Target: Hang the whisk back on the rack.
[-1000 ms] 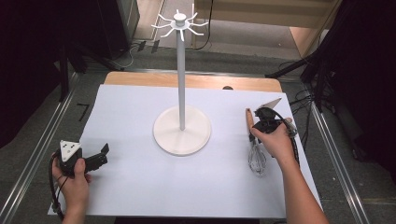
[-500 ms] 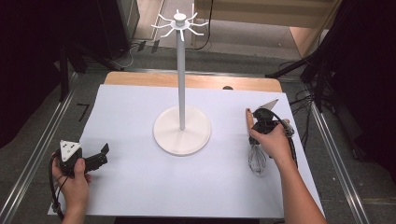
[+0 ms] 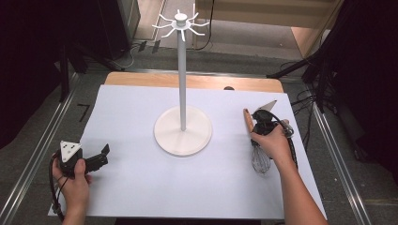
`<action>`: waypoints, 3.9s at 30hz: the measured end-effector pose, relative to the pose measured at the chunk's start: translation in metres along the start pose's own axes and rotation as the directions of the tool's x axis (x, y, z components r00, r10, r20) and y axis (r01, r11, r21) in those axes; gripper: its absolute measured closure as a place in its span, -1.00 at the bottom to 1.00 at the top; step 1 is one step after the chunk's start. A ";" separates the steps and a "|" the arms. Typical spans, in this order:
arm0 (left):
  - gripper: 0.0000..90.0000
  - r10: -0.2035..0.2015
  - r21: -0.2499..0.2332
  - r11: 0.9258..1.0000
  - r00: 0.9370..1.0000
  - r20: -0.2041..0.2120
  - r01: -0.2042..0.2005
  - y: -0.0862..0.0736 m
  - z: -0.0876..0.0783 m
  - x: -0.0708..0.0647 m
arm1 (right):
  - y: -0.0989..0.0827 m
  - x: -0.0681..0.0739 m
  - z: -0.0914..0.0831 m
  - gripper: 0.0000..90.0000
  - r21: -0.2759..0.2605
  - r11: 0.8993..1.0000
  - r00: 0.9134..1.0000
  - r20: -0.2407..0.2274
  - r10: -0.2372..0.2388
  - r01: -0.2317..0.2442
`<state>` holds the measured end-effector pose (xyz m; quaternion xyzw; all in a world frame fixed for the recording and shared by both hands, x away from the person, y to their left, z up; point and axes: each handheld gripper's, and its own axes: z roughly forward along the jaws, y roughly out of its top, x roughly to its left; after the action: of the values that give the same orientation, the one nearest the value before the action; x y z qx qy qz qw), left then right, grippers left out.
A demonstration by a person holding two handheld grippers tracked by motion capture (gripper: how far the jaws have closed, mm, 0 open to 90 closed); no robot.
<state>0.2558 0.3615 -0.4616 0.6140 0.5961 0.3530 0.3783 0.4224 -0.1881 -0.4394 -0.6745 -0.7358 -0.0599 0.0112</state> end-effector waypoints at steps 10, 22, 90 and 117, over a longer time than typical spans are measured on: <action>-0.99 -0.001 0.001 1.000 1.000 0.000 0.001 0.000 0.000 0.000 | -0.002 0.002 -0.011 0.87 -0.092 0.995 0.999 -0.029 -0.045 0.043; -0.99 0.000 0.001 1.000 1.000 0.000 0.000 0.000 0.000 0.000 | -0.007 0.007 -0.028 0.87 -0.222 0.972 0.992 -0.078 -0.096 0.076; -0.99 -0.005 0.000 1.000 1.000 0.000 0.005 0.000 0.000 0.000 | -0.062 0.043 -0.076 0.87 -0.923 0.378 0.853 -0.145 -0.502 0.066; -0.99 -0.005 0.000 1.000 1.000 0.001 0.005 0.000 0.000 0.000 | -0.079 0.070 -0.089 0.87 -0.984 0.180 0.801 -0.093 -0.591 0.018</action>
<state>0.2560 0.3618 -0.4616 0.6125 0.5976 0.3517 0.3795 0.3315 -0.1340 -0.3502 -0.3318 -0.6394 -0.6513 -0.2386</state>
